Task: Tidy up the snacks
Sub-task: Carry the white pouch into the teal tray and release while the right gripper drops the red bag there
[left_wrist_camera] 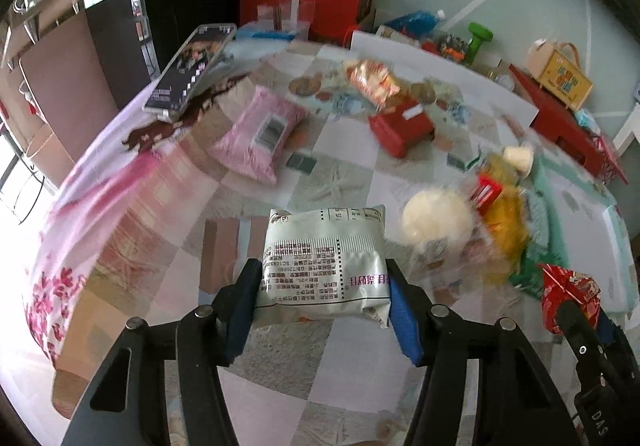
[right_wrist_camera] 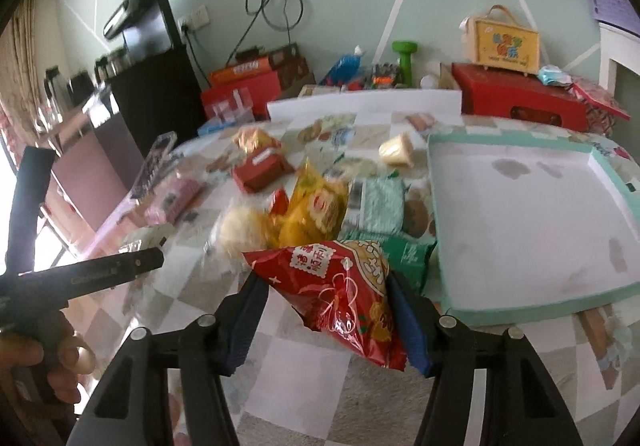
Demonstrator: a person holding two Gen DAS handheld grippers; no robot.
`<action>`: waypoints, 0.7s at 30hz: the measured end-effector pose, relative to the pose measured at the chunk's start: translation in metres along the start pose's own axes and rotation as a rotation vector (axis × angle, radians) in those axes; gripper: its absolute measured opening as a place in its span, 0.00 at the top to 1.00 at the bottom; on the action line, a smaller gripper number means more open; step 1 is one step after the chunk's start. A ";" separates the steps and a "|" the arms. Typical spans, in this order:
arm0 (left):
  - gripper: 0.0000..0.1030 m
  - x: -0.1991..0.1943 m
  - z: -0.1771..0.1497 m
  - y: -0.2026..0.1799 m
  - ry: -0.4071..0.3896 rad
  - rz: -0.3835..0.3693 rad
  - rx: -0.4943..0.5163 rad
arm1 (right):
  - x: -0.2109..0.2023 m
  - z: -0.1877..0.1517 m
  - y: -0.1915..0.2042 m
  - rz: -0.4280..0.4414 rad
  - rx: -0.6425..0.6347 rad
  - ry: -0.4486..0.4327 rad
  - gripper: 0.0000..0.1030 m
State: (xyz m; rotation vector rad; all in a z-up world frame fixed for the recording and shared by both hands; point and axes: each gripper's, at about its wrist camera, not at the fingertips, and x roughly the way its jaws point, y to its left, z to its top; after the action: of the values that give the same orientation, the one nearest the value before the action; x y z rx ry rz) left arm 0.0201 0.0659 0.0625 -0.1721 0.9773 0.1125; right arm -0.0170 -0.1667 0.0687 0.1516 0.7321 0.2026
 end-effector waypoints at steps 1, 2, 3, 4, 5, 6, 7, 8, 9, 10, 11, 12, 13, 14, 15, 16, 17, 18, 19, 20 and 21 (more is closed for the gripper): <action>0.41 -0.006 0.004 -0.003 -0.015 -0.002 0.002 | -0.005 0.003 -0.001 0.004 0.008 -0.018 0.38; 0.41 -0.010 0.008 -0.005 -0.029 -0.003 0.002 | -0.010 0.008 -0.003 0.001 0.012 -0.037 0.38; 0.41 -0.016 0.012 -0.008 -0.046 -0.006 0.003 | -0.015 0.011 -0.003 -0.003 0.014 -0.056 0.38; 0.41 -0.019 0.017 -0.012 -0.060 -0.010 0.004 | -0.020 0.016 -0.005 -0.007 0.016 -0.078 0.38; 0.41 -0.022 0.021 -0.015 -0.070 -0.014 0.004 | -0.025 0.021 -0.006 -0.014 0.018 -0.096 0.38; 0.41 -0.024 0.025 -0.019 -0.078 -0.019 0.004 | -0.027 0.026 -0.007 -0.020 0.020 -0.110 0.38; 0.41 -0.027 0.030 -0.026 -0.092 -0.032 0.004 | -0.029 0.031 -0.009 -0.029 0.021 -0.123 0.38; 0.41 -0.029 0.033 -0.031 -0.100 -0.043 0.004 | -0.030 0.037 -0.012 -0.038 0.024 -0.134 0.38; 0.41 -0.030 0.037 -0.037 -0.107 -0.053 0.007 | -0.030 0.041 -0.015 -0.049 0.028 -0.140 0.38; 0.41 -0.030 0.040 -0.045 -0.116 -0.064 0.014 | -0.029 0.047 -0.018 -0.067 0.032 -0.146 0.38; 0.41 -0.030 0.043 -0.055 -0.123 -0.074 0.026 | -0.028 0.052 -0.023 -0.088 0.036 -0.153 0.38; 0.40 -0.028 0.045 -0.063 -0.126 -0.079 0.033 | -0.026 0.057 -0.027 -0.106 0.041 -0.158 0.38; 0.40 -0.026 0.046 -0.074 -0.126 -0.090 0.040 | -0.024 0.062 -0.032 -0.124 0.047 -0.163 0.38; 0.40 -0.023 0.047 -0.081 -0.124 -0.105 0.041 | -0.021 0.065 -0.039 -0.139 0.054 -0.171 0.38; 0.40 -0.020 0.047 -0.088 -0.122 -0.123 0.038 | -0.018 0.068 -0.045 -0.150 0.060 -0.177 0.38; 0.40 -0.015 0.048 -0.097 -0.114 -0.148 0.035 | -0.013 0.070 -0.053 -0.168 0.067 -0.174 0.38; 0.40 -0.011 0.048 -0.104 -0.105 -0.162 0.036 | -0.011 0.070 -0.060 -0.186 0.076 -0.167 0.38; 0.40 -0.008 0.048 -0.111 -0.099 -0.171 0.042 | -0.008 0.070 -0.067 -0.206 0.090 -0.158 0.38; 0.40 -0.004 0.048 -0.122 -0.096 -0.177 0.059 | -0.006 0.070 -0.078 -0.225 0.118 -0.152 0.38; 0.40 -0.002 0.047 -0.127 -0.097 -0.178 0.069 | -0.006 0.070 -0.086 -0.235 0.141 -0.152 0.38; 0.40 0.000 0.046 -0.136 -0.098 -0.182 0.083 | -0.006 0.069 -0.094 -0.254 0.161 -0.157 0.38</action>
State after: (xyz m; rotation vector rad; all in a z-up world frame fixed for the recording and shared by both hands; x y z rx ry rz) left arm 0.0813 -0.0582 0.1005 -0.1767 0.8627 -0.0856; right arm 0.0373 -0.2638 0.1040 0.2231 0.6038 -0.1100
